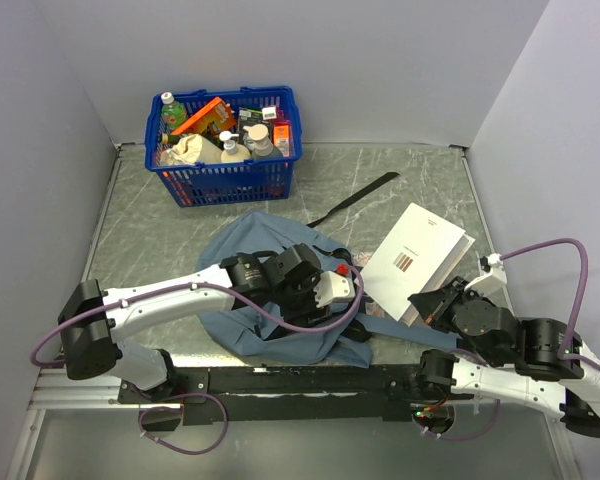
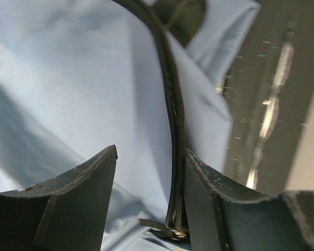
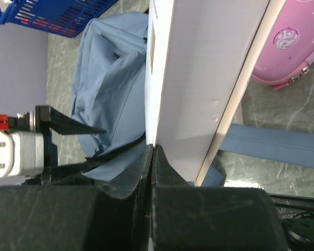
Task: Pack the student bag
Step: Place the book in the student bag.
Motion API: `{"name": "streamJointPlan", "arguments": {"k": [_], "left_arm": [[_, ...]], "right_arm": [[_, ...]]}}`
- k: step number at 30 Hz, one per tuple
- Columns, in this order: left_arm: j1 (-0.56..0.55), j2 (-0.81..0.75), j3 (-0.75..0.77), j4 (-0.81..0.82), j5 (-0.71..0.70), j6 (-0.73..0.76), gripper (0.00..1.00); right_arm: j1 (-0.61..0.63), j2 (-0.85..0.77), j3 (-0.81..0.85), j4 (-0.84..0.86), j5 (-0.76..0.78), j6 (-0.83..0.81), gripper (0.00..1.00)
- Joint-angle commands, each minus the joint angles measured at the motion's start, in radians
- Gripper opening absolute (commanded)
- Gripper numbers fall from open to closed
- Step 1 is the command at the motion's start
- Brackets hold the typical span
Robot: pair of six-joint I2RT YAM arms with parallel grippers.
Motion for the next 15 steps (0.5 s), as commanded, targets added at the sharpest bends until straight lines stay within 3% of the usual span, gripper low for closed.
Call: {"name": "streamJointPlan", "arguments": {"k": [1, 12, 15], "left_arm": [[0.008, -0.019, 0.003, 0.071, -0.085, 0.027, 0.54], [0.038, -0.025, -0.014, 0.078, -0.04, 0.018, 0.36], [0.038, -0.014, -0.028, 0.092, -0.033, 0.004, 0.16]], "right_arm": [[0.005, -0.012, -0.01, 0.028, 0.014, 0.005, 0.0], [0.007, -0.013, -0.009, 0.028, 0.012, 0.006, 0.0], [0.005, -0.021, 0.017, 0.023, 0.025, 0.0, 0.0]]}}
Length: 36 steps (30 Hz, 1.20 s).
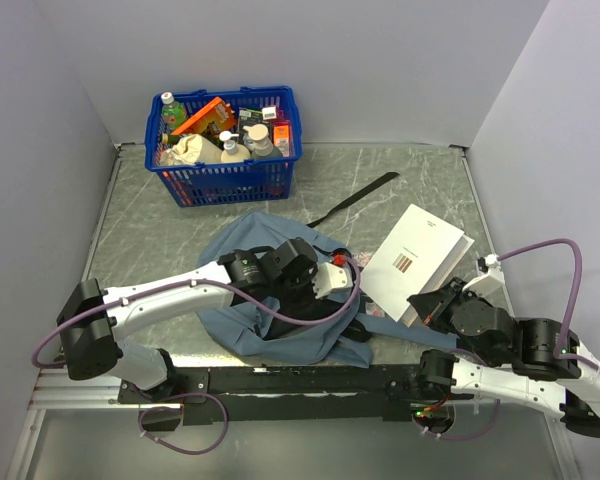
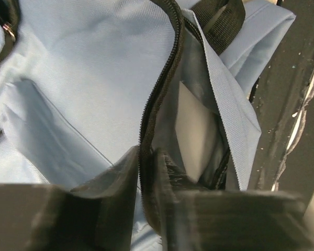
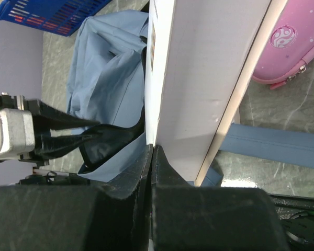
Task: Pack the student bag
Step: Place the book in the student bag.
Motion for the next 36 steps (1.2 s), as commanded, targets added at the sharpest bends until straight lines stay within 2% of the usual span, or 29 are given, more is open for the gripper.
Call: {"name": "streamJointPlan", "arguments": {"k": [1, 3, 7, 10, 12, 14, 18, 23, 29, 36], "left_arm": [[0.0, -0.014, -0.019, 0.054, 0.008, -0.017, 0.01], [0.002, -0.029, -0.01, 0.073, -0.018, -0.032, 0.01], [0.048, -0.054, 0.05, 0.047, -0.156, -0.046, 0.01], [0.123, -0.078, 0.113, 0.03, -0.245, -0.047, 0.01], [0.172, -0.089, 0.154, 0.021, -0.354, -0.056, 0.01], [0.21, -0.109, 0.185, 0.001, -0.4, -0.066, 0.01], [0.224, -0.187, 0.153, 0.028, -0.403, -0.093, 0.01], [0.218, -0.265, 0.139, -0.007, -0.285, -0.133, 0.01], [0.192, -0.344, 0.133, -0.002, -0.239, -0.119, 0.01], [0.137, -0.382, 0.076, 0.045, -0.25, -0.066, 0.01]], "right_arm": [[0.005, -0.024, 0.052, 0.029, 0.02, -0.009, 0.0], [0.005, -0.034, 0.067, 0.093, -0.001, -0.061, 0.0], [0.005, -0.011, 0.102, 0.158, -0.067, -0.127, 0.0], [0.005, 0.032, 0.127, 0.189, -0.098, -0.162, 0.0], [0.007, 0.052, 0.133, 0.224, -0.115, -0.192, 0.0], [0.005, 0.061, 0.124, 0.3, -0.133, -0.219, 0.0], [0.005, 0.123, 0.103, 0.419, -0.201, -0.253, 0.0], [0.005, 0.21, 0.063, 0.544, -0.245, -0.241, 0.0], [0.01, 0.278, -0.123, 0.741, -0.33, -0.08, 0.0], [0.03, 0.302, -0.223, 0.899, -0.483, 0.04, 0.0]]}}
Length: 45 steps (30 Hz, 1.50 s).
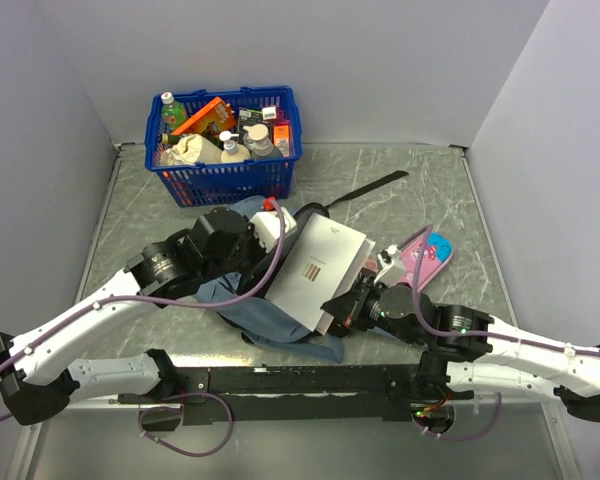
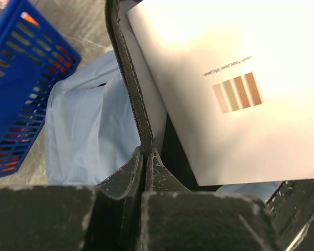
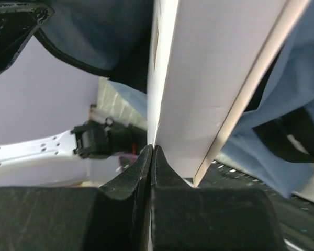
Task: Pack the student bag
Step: Place the book in the student bag.
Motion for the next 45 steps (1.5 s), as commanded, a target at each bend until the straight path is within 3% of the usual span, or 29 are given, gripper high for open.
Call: {"name": "streamJointPlan", "arguments": {"k": [1, 5, 11, 21, 22, 23, 24, 25, 28, 33, 36, 40, 45], "left_arm": [[-0.024, -0.032, -0.003, 0.114, 0.019, 0.025, 0.01], [-0.036, -0.051, -0.023, 0.116, 0.084, 0.038, 0.01], [-0.047, -0.083, -0.016, 0.068, 0.191, 0.073, 0.01], [-0.042, -0.092, 0.04, -0.019, 0.36, 0.042, 0.01], [-0.04, -0.092, 0.038, -0.021, 0.36, 0.045, 0.01], [-0.039, -0.092, 0.034, -0.022, 0.36, 0.045, 0.01], [-0.037, -0.094, 0.031, -0.024, 0.358, 0.045, 0.01], [-0.037, -0.1, 0.026, -0.023, 0.358, 0.048, 0.01], [-0.036, -0.115, -0.005, -0.006, 0.351, 0.05, 0.01], [-0.031, -0.115, -0.017, 0.005, 0.345, 0.048, 0.01], [-0.031, -0.112, -0.012, 0.004, 0.338, 0.053, 0.01], [-0.027, -0.108, -0.019, 0.014, 0.341, 0.045, 0.01], [-0.013, -0.106, -0.017, 0.017, 0.349, 0.042, 0.01]], "right_arm": [[0.014, -0.012, -0.037, 0.193, -0.156, 0.102, 0.0], [0.015, -0.058, -0.141, 0.295, -0.292, 0.168, 0.0], [0.014, -0.005, -0.189, 0.37, -0.351, 0.198, 0.0], [-0.026, 0.295, -0.089, 0.509, -0.095, 0.058, 0.0], [-0.025, 0.319, -0.034, 0.462, -0.084, 0.06, 0.08], [-0.023, 0.342, -0.005, 0.419, -0.085, 0.051, 0.23], [-0.023, 0.369, 0.024, 0.304, -0.079, 0.052, 0.4], [-0.017, 0.377, 0.07, 0.248, -0.064, 0.055, 0.63], [-0.011, 0.341, 0.072, 0.114, -0.038, 0.076, 0.85], [-0.009, 0.171, -0.022, 0.054, 0.03, 0.116, 0.86], [-0.015, 0.097, -0.032, -0.07, 0.073, 0.149, 0.89], [-0.032, 0.041, -0.02, -0.153, 0.091, 0.141, 0.95], [-0.042, 0.021, -0.009, -0.196, 0.14, 0.097, 0.95]]}}
